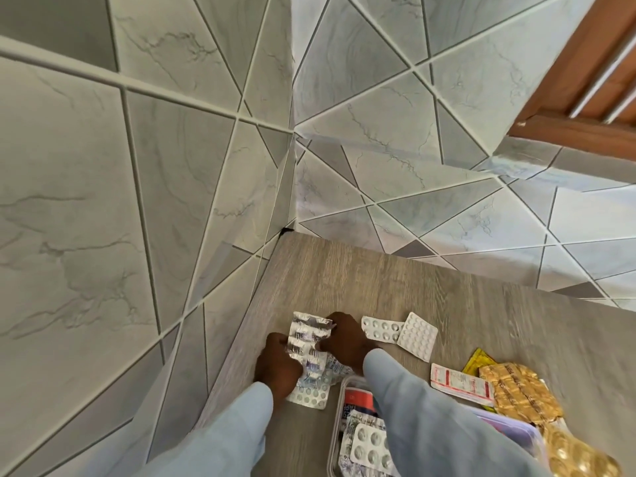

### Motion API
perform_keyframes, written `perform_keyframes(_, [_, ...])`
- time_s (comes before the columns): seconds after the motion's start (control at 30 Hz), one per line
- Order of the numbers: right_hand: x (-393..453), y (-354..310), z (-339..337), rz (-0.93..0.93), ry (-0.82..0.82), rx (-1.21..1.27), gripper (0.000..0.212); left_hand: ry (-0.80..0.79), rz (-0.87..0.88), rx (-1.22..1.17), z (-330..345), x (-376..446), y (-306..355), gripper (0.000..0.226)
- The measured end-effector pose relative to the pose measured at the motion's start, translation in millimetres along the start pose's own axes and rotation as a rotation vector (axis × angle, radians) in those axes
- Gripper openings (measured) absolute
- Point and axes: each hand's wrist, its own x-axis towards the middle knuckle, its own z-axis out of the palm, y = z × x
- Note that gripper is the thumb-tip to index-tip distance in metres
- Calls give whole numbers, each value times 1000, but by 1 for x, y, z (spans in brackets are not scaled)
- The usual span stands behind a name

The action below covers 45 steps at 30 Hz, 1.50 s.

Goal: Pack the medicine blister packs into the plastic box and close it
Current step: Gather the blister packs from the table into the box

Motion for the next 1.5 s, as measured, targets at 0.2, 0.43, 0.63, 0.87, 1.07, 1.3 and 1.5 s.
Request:
perform_keyframes(0.2, [-13,-22,-14,-102,70,209,29,3,58,-334,-29,3,23,59])
perform_keyframes(0.43, [-60,-35,-64,-187,187,464,20,-197,247,-483,-44,-13,70,62])
perform_keyframes(0.63, [-153,26,-95,-113,452,595,24,-467,277,-448,13,-65,97,53])
perform_keyframes(0.87, [-245,129,-88,81,698,818,38,-669,463,-137,112,-128,92,52])
perform_keyframes(1.07, [-263,167,-93,201,694,664,31,-620,592,114,154,-138,93,48])
perform_keyframes(1.3, [-256,192,-110,164,512,-32,37,-389,619,365,171,-141,86,38])
perform_keyframes(1.5, [-265,196,-136,-146,622,-594,39,-170,780,702,179,-167,74,32])
